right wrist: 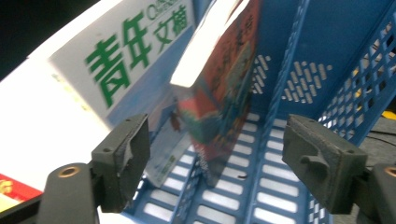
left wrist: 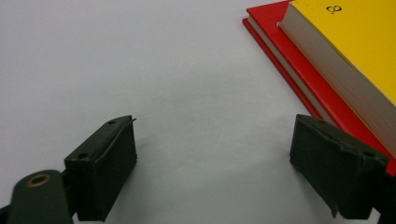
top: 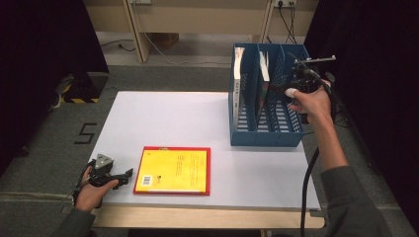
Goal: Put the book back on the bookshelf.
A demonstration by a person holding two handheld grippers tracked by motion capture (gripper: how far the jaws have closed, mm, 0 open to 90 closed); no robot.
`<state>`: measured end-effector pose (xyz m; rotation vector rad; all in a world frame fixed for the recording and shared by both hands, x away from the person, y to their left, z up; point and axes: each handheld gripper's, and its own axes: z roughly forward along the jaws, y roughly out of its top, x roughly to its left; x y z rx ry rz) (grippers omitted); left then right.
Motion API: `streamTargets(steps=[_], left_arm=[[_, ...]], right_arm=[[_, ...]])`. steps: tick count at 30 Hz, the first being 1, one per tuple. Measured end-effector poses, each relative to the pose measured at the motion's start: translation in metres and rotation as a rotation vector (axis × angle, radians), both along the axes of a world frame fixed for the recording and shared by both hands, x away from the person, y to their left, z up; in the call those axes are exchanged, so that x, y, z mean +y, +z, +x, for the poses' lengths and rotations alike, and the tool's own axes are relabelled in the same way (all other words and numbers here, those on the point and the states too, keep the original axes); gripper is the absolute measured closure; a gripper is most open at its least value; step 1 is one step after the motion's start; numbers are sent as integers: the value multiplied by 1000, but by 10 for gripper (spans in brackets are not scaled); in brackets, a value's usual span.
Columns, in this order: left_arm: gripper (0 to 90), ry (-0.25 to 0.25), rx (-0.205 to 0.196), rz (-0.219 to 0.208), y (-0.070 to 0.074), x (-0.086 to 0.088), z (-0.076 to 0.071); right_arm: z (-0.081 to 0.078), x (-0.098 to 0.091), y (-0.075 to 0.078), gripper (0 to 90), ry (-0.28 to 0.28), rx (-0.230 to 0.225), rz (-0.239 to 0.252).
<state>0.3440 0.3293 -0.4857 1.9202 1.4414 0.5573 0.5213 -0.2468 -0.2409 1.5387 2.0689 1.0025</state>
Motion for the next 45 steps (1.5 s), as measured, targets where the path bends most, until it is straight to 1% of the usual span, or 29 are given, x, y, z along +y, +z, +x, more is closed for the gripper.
streamTargets(steps=[3, 5, 6, 8, 10, 12, 17, 19, 22, 25, 28, 29, 30, 31, 34, 39, 42, 45], left_arm=[[135, 0, 1, 0, 0, 0, 0], [135, 0, 1, 1, 0, 0, 0], [135, -1, 2, 2, 0, 0, 0], [135, -1, 2, 2, 0, 0, 0], [135, -1, 2, 2, 0, 0, 0], [135, -1, 2, 2, 0, 0, 0], [135, -1, 1, 2, 0, 0, 0], [135, -1, 1, 2, 0, 0, 0], [135, -1, 1, 2, 0, 0, 0], [135, -1, 1, 2, 0, 0, 0], [135, -1, 1, 2, 0, 0, 0], [135, -1, 1, 2, 0, 0, 0], [135, -1, 2, 2, 0, 0, 0], [135, -1, 2, 2, 0, 0, 0], [135, -1, 1, 2, 0, 0, 0], [135, -2, 5, 4, 0, 0, 0], [135, -3, 5, 5, 0, 0, 0], [135, -4, 5, 5, 1, 1, 0]], right_arm=[[-14, 1, -4, 231, 21, -9, 25], [-21, 1, -6, 208, 39, -16, 32], [-26, 1, -7, 203, 47, -26, 46], [-32, 1, -10, 206, 63, -41, 54], [-40, 3, -12, 206, 70, -41, 62], [-45, 4, -16, 207, 78, -42, 52], [-58, 8, -27, 211, 100, -40, 68], [-63, 10, -31, 217, 112, -43, 60], [-71, 16, -40, 222, 136, -47, 44], [-80, 23, -49, 225, 157, -43, 46], [-87, 30, -58, 226, 172, -58, 41], [-90, 32, -61, 226, 179, -56, 37], [-93, 35, -65, 226, 182, -61, 48], [-94, 37, -67, 226, 187, -61, 55], [-100, 43, -76, 226, 206, -63, 96], [-105, 57, -93, 226, 231, -48, 83], [-107, 68, -105, 227, 257, -31, 107], [-109, 75, -112, 228, 267, -35, 120]])
